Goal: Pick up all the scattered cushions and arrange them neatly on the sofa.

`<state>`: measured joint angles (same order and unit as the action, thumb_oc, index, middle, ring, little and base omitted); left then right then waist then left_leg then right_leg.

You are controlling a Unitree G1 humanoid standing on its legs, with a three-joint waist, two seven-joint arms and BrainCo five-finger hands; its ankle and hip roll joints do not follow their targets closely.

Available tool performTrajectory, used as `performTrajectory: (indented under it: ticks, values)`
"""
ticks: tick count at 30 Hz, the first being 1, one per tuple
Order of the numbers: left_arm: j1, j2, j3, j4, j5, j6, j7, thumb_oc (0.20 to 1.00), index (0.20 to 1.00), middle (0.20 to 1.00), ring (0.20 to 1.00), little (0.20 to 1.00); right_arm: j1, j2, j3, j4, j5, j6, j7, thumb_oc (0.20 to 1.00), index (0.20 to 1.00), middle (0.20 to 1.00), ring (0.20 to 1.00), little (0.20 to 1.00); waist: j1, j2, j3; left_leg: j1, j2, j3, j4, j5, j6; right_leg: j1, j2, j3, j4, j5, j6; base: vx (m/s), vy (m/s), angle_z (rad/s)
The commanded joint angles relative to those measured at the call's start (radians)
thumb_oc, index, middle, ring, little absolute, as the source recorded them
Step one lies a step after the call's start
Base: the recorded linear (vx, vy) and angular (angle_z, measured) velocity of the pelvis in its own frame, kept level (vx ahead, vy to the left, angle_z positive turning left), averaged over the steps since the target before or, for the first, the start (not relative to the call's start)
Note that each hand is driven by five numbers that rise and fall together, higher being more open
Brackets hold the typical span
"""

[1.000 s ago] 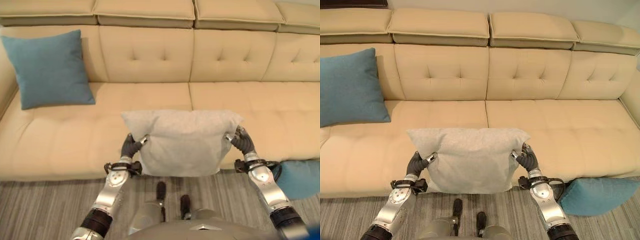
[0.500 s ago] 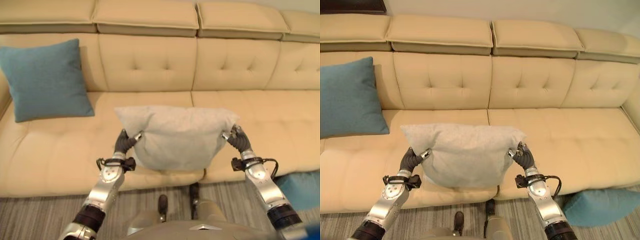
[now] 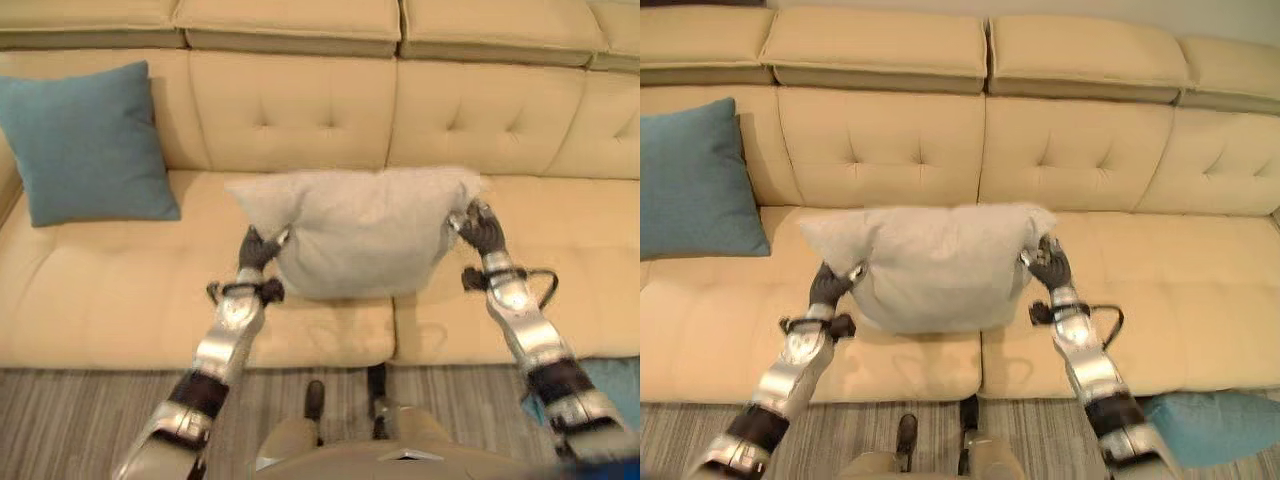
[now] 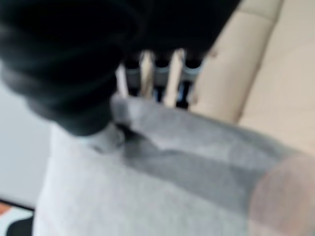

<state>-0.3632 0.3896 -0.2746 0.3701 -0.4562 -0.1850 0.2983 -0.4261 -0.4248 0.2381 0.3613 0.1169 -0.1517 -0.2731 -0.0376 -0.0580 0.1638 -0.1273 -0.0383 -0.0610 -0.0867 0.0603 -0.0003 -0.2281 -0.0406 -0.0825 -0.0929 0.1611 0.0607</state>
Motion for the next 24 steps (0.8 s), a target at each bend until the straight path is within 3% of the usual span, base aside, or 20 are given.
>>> performTrajectory:
  ticks: [1,10,18,24]
  values:
    - [-0.197,0.013,-0.068,-0.001,-0.001,-0.134,0.04,0.2,0.2,0.2,0.2,0.2,-0.136,-0.03,0.056,-0.049,0.034,-0.072,-0.047,0.2,0.2,0.2,0.2,0.2,0.012,-0.008,-0.001,-0.007,0.03,0.006,0.052,-0.046,-0.061,0.059,-0.014,-0.003,0.039,-0.102,0.068,-0.14,0.013,0.02]
    - [-0.575,0.084,-0.161,0.229,-0.061,-0.182,0.114,0.2,0.2,0.2,0.2,0.2,-0.546,-0.067,0.179,0.185,0.086,-0.084,-0.133,0.2,0.2,0.2,0.2,0.2,0.006,-0.006,0.008,-0.169,0.029,0.02,0.047,0.005,-0.076,-0.109,-0.016,0.035,0.03,-0.028,0.089,-0.08,0.014,-0.08]
    - [-0.716,0.12,-0.202,0.332,-0.089,-0.197,0.121,0.2,0.2,0.2,0.2,0.2,-0.723,-0.097,0.259,0.311,0.099,-0.081,-0.143,0.2,0.2,0.2,0.2,0.2,0.01,-0.009,-0.006,-0.234,0.03,0.013,0.001,0.048,-0.089,-0.19,-0.002,0.049,0.006,0.0,0.107,0.01,-0.001,-0.07]
    - [-0.81,0.091,-0.234,0.464,-0.119,-0.191,0.118,0.2,0.2,0.2,0.2,0.2,-0.864,-0.112,0.371,0.516,0.102,-0.058,-0.127,0.2,0.2,0.2,0.2,0.2,0.024,0.001,0.023,-0.31,0.024,-0.009,-0.001,0.077,-0.11,-0.266,-0.001,0.034,0.006,0.014,0.113,0.0,-0.016,0.02]
